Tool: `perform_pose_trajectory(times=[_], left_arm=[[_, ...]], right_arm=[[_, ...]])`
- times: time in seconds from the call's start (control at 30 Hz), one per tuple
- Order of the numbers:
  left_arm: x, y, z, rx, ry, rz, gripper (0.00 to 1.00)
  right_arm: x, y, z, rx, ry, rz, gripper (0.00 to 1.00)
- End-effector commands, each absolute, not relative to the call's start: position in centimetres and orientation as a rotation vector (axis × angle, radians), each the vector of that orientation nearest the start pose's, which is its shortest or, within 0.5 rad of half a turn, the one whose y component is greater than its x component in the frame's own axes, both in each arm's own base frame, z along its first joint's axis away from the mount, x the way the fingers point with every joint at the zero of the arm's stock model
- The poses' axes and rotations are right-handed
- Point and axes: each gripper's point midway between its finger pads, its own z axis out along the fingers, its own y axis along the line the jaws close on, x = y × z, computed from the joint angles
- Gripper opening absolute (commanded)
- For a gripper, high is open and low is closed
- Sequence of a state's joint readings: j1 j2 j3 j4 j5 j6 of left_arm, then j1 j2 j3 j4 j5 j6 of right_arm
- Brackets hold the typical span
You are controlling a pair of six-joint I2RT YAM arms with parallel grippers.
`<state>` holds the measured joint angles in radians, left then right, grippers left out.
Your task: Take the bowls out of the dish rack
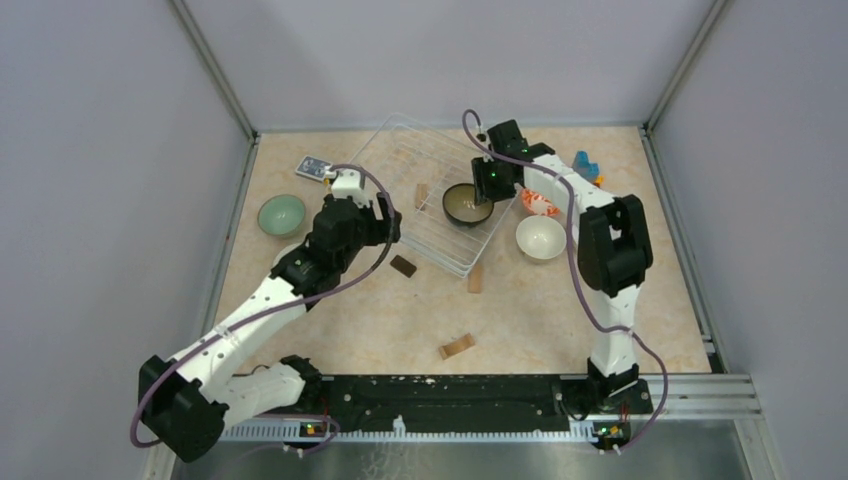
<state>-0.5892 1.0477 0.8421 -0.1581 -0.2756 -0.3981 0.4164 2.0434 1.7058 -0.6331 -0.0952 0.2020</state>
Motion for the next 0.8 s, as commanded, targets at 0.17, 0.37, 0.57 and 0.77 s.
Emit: perform_pose_trajectory(times=[0.17,0.37,0.57,0.77], left_arm=[[31.8,-15.8,25.0,-0.077,1.84,-0.382,0.84],[31.5,-15.3,25.9,-0.102,1.81,-0.386,0.85],[31.2,-14.7,27.4,-0.097,1.776,-0.376,0.86],[30.8,-13.9,29.0,-0.108,1.747,-0.354,0.87]], right_arm=[[45.9,23.8,14.4,-0.333,2.447,0.438,0.02],[45.2,23.7,21.3,-0.313,2.317,0.475,0.0],[42.3,25.2,26.9,-0.357,2.222,0.526,0.0],[38.3,29.2,30.4,-0.489,2.158,0.574,0.0]])
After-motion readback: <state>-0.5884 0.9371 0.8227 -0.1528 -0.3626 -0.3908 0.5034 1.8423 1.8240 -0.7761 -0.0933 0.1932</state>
